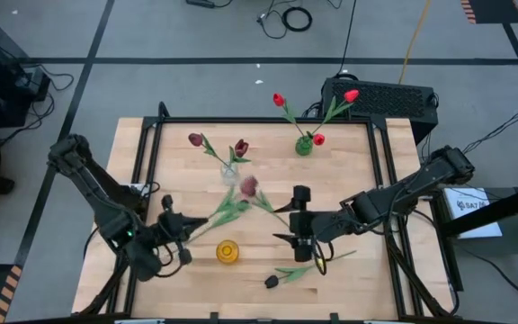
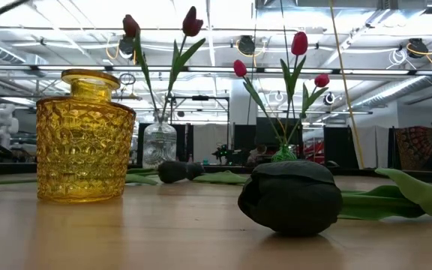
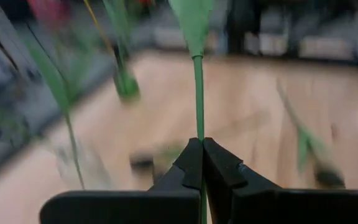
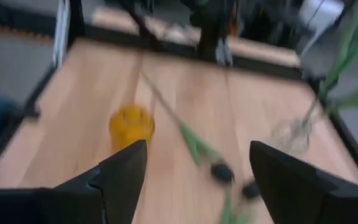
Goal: Sort flowers into vase by color
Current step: Put the dark red tulip into the transparent vase
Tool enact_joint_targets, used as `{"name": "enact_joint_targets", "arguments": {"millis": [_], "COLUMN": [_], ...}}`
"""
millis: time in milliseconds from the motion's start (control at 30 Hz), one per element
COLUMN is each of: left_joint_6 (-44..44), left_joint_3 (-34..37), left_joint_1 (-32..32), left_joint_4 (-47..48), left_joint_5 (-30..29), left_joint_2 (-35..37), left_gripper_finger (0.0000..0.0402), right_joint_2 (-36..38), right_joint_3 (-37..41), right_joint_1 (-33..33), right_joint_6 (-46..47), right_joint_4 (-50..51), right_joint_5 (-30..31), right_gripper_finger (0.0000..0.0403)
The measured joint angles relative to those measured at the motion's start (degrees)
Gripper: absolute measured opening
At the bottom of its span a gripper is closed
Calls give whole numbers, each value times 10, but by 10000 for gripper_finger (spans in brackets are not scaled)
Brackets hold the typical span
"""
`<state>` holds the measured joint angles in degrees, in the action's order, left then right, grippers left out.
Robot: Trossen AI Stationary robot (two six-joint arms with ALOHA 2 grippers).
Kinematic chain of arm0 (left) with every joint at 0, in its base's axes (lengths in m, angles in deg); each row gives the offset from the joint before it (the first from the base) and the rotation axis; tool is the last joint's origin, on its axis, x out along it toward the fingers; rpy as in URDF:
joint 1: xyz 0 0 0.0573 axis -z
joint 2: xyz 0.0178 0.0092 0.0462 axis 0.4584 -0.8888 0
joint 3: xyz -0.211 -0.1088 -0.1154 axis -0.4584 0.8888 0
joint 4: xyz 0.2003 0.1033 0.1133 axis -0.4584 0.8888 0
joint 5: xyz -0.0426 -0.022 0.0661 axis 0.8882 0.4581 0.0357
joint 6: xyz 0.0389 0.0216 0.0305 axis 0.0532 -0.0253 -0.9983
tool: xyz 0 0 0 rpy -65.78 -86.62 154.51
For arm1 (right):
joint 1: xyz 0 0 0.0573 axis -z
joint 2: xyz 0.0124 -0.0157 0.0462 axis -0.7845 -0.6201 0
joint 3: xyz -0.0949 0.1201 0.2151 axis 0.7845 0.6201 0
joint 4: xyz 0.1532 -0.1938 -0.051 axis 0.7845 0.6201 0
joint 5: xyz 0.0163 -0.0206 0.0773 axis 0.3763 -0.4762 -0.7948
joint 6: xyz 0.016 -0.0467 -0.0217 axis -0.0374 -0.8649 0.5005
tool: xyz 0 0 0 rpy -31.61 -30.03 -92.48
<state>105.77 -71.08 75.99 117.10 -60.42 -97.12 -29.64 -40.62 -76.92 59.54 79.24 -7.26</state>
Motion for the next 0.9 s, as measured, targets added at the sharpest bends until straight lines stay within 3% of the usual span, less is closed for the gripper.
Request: {"name": "enact_joint_targets", "arguments": {"millis": [133, 233, 433, 700, 900], "left_joint_6": [-191, -316, -449, -554, -552], "left_joint_3": [-1, -1, -1, -1, -1], "left_joint_1": [-3, -25, -103, -179, -210], "left_joint_4": [-164, -286, -471, -657, -706], "left_joint_5": [-106, -116, 45, 226, 284], "left_joint_2": [19, 20, 0, -52, -94], "left_gripper_finger": [4, 4, 4, 4, 4], "right_joint_2": [-5, -21, -65, -114, -123], "right_joint_3": [65, 116, 152, 152, 152], "right_joint_1": [15, 33, 66, 71, 72], "right_joint_6": [-58, -73, -54, -66, -67], "right_joint_4": [-210, -367, -572, -651, -677], "right_joint_5": [-2, -3, -89, -111, -111], "right_gripper_finger": [276, 276, 276, 276, 276]}}
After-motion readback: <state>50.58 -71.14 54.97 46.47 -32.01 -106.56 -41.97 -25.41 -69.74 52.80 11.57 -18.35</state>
